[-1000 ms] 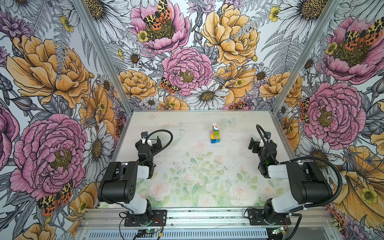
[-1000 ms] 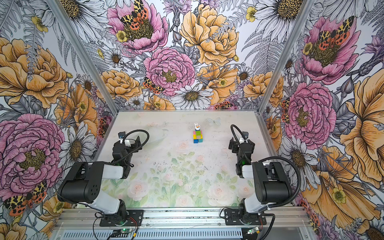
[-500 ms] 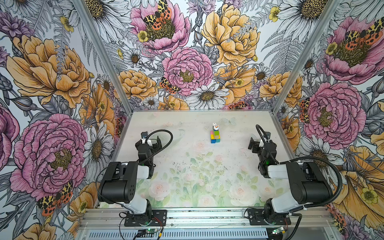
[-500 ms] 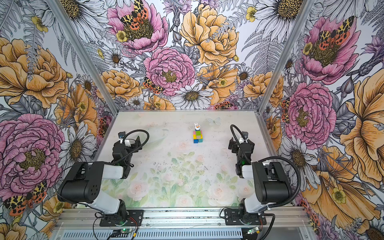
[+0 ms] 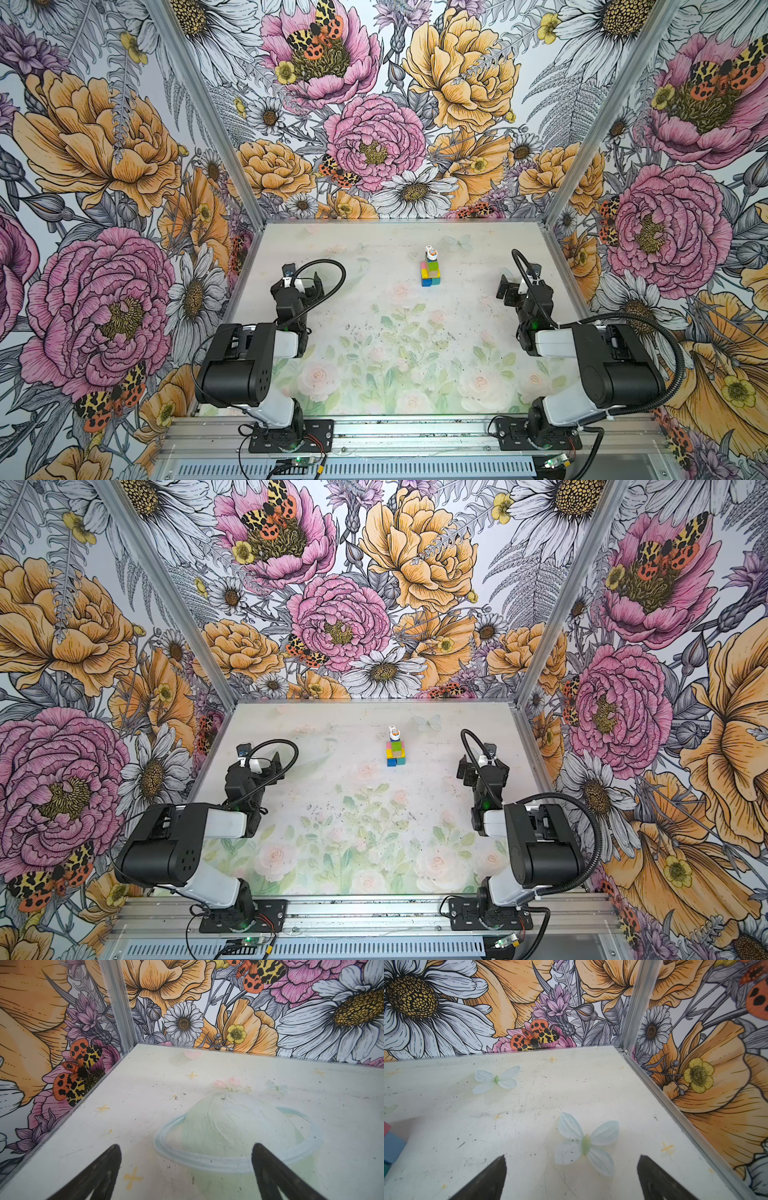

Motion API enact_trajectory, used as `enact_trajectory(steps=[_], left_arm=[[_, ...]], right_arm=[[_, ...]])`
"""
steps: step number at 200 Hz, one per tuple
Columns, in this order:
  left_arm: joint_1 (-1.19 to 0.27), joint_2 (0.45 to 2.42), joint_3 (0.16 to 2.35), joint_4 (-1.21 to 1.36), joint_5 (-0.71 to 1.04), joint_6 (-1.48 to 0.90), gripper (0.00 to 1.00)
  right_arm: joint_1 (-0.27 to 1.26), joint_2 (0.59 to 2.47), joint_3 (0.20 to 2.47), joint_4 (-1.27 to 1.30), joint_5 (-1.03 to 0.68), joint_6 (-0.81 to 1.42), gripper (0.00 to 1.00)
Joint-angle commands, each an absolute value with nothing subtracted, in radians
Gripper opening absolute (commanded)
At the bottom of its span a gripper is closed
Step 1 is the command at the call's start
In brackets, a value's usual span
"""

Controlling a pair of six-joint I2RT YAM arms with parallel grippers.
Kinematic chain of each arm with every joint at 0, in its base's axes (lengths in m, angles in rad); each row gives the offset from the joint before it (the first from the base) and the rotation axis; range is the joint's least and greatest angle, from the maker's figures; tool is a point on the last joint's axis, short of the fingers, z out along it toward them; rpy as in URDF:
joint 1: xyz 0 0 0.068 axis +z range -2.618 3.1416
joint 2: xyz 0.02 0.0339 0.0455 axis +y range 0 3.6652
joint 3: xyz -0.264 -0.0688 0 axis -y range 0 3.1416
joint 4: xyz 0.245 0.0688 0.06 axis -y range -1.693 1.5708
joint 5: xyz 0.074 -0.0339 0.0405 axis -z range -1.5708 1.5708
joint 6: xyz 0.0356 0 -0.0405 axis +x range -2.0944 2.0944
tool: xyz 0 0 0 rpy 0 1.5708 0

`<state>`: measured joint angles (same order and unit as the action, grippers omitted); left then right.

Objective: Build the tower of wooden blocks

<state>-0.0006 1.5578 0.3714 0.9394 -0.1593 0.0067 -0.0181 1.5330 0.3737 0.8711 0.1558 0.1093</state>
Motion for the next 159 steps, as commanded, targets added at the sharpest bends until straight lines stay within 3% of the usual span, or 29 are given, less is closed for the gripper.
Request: enact_trajectory(steps=[1, 159], left_arm=[[-0.007, 1.552, 0.378, 0.944, -0.156, 0.002, 0.99], [-0.006, 1.552, 0.377, 0.944, -0.157, 0.003, 0.99]], right_arm=[[-0.011, 1.537, 0.388, 0.873, 0.156, 0.094, 1.00], [-0.019, 1.537, 0.397, 0.856, 0.089, 0.079, 1.00]])
